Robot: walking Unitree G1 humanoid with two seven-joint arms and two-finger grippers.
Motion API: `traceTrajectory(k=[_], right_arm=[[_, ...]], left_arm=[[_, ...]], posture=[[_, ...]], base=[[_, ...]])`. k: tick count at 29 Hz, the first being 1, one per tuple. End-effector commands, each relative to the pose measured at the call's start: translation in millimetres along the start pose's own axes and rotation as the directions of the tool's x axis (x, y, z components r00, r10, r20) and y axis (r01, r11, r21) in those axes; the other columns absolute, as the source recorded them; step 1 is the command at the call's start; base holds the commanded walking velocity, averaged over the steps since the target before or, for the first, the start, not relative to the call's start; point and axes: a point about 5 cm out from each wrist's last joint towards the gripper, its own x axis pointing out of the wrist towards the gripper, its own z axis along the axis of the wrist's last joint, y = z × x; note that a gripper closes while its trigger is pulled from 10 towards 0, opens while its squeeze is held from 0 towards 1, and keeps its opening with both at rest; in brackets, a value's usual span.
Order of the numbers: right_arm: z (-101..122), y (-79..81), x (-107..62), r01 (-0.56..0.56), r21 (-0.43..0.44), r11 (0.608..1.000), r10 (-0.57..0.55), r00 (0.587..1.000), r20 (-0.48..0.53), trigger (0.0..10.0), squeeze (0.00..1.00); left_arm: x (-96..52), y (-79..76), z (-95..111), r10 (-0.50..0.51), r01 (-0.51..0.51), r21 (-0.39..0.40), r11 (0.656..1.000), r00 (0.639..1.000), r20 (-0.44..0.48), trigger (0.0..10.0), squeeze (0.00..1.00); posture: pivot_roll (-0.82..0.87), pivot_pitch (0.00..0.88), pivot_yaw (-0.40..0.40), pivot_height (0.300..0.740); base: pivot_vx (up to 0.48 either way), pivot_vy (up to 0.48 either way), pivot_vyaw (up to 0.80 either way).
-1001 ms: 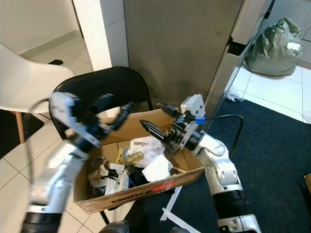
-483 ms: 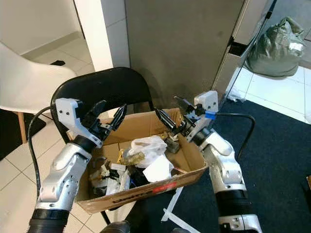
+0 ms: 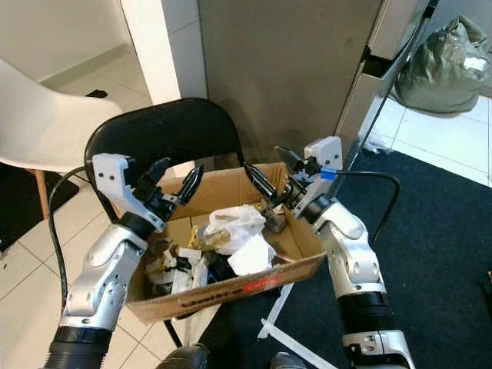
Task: Picking trash to rubbish bin
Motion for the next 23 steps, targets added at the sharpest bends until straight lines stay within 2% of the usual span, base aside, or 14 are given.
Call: traceTrajectory(k=[1,23], right_arm=[[-1.5,-2.1,-0.3,0.016,0.0,1.0,-0.016,1.0,-0.004,10.0,0.0],[-2.8,-2.0,2.0,0.0,-0.013,1.0,0.0,1.0,-0.025,10.0,0.0]], left_arm=[[0.9,-1.3,-1.6,-0.009,0.009,0.007,1.0,1.0,-0.004,10.0,0.0],[3.0,-2.8,-1.8,-0.032,0.032,0.008,0.999,0.999,0.001,10.0,0.0]], posture=[[0.04,0.0,-0.013,0.74],[0.04,0.0,-0.013,0.74]], base=[[-0.311,0.0,0.0],[-0.308,0.0,0.0]])
